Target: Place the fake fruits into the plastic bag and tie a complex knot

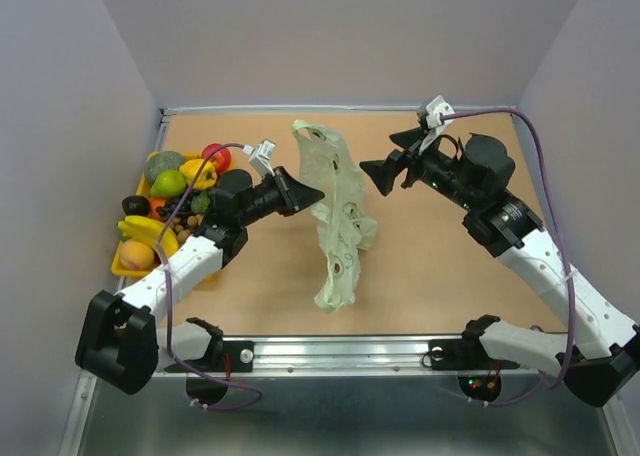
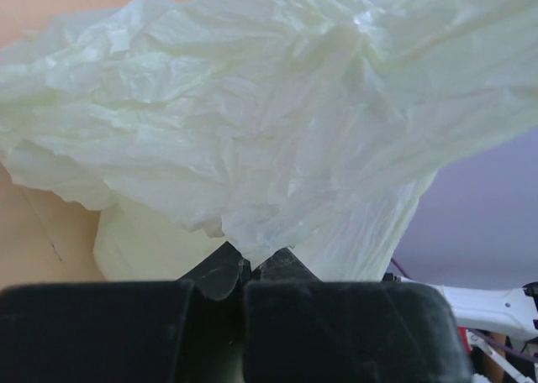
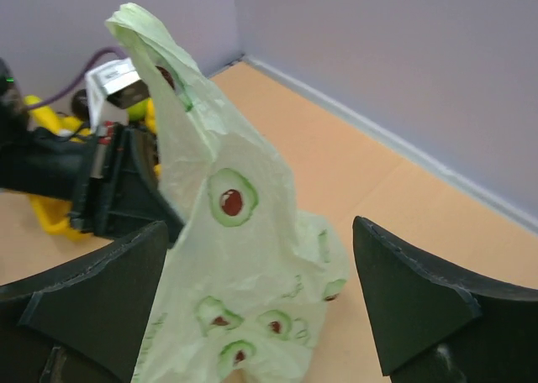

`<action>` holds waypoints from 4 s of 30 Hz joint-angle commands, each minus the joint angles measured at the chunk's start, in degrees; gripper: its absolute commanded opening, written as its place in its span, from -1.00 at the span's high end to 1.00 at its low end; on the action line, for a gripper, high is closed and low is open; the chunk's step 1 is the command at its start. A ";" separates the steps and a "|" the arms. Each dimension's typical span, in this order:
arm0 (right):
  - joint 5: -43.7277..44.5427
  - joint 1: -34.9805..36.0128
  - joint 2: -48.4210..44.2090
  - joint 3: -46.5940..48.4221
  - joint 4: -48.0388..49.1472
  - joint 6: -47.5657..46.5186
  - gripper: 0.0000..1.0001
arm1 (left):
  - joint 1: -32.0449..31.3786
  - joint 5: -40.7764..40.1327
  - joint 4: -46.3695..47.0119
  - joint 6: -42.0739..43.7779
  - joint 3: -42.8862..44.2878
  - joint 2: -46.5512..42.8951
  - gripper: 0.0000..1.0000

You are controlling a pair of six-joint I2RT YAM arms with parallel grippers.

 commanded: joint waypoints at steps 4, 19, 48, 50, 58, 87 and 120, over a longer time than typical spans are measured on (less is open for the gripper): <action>-9.41 0.06 6.70 -0.52 -7.16 20.37 -0.97 | 0.16 -1.20 3.09 -5.53 3.52 0.82 1.00; -16.16 1.02 13.04 -10.54 8.37 31.72 -1.00 | 0.07 -0.58 8.27 -8.87 0.10 1.53 1.00; -5.20 6.91 13.30 -14.15 17.01 35.33 -0.72 | -0.99 0.65 9.42 -12.74 -0.34 3.11 1.00; -3.62 6.91 13.13 -13.71 16.75 34.37 -0.10 | -0.90 1.00 9.51 -12.47 -1.05 2.58 1.00; -2.39 6.04 7.33 -12.31 9.72 26.29 0.99 | 5.25 3.37 4.68 -5.89 -2.28 -1.19 1.00; -9.24 -4.34 15.62 1.62 -14.11 14.75 -1.00 | 7.54 8.74 0.19 -8.07 -2.72 6.19 1.00; 0.69 10.25 17.61 -13.80 10.15 37.53 -0.21 | -0.81 7.15 11.00 -21.79 -7.90 4.25 1.00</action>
